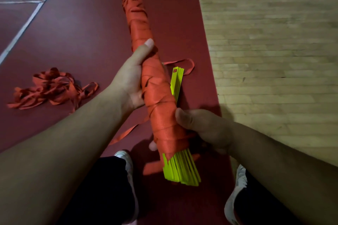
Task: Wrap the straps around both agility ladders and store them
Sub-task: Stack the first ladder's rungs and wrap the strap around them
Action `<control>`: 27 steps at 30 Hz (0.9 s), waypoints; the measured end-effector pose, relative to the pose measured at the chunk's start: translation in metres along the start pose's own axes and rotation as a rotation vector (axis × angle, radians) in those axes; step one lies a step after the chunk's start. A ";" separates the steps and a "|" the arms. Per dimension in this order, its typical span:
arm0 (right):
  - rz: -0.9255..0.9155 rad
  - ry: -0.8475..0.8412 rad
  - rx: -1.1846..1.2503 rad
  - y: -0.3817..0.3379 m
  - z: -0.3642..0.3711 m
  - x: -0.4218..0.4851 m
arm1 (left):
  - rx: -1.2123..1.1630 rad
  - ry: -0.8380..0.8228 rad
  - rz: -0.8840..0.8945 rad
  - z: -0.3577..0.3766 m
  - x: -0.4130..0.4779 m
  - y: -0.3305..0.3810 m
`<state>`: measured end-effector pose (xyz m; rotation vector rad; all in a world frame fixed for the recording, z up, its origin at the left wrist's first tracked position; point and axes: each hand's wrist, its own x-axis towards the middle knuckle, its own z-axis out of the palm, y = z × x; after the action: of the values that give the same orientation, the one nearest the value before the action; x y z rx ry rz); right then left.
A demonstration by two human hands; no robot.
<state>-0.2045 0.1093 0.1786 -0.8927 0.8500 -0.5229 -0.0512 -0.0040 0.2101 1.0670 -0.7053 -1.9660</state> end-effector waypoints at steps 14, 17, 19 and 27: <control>-0.109 0.226 -0.607 -0.045 -0.014 -0.007 | 0.184 0.160 -0.146 -0.016 0.012 -0.004; -0.088 0.117 -0.531 -0.050 -0.018 -0.015 | 0.107 0.090 -0.115 -0.017 0.010 0.003; -0.103 0.122 -0.523 -0.047 -0.018 -0.013 | 0.048 0.046 -0.095 -0.016 0.005 0.010; -0.190 0.137 -0.454 -0.032 -0.018 -0.005 | -0.120 -0.059 -0.054 -0.003 0.000 0.005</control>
<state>-0.2239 0.0874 0.2015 -1.3747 1.0359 -0.5709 -0.0470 -0.0066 0.2126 0.9687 -0.5872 -2.0660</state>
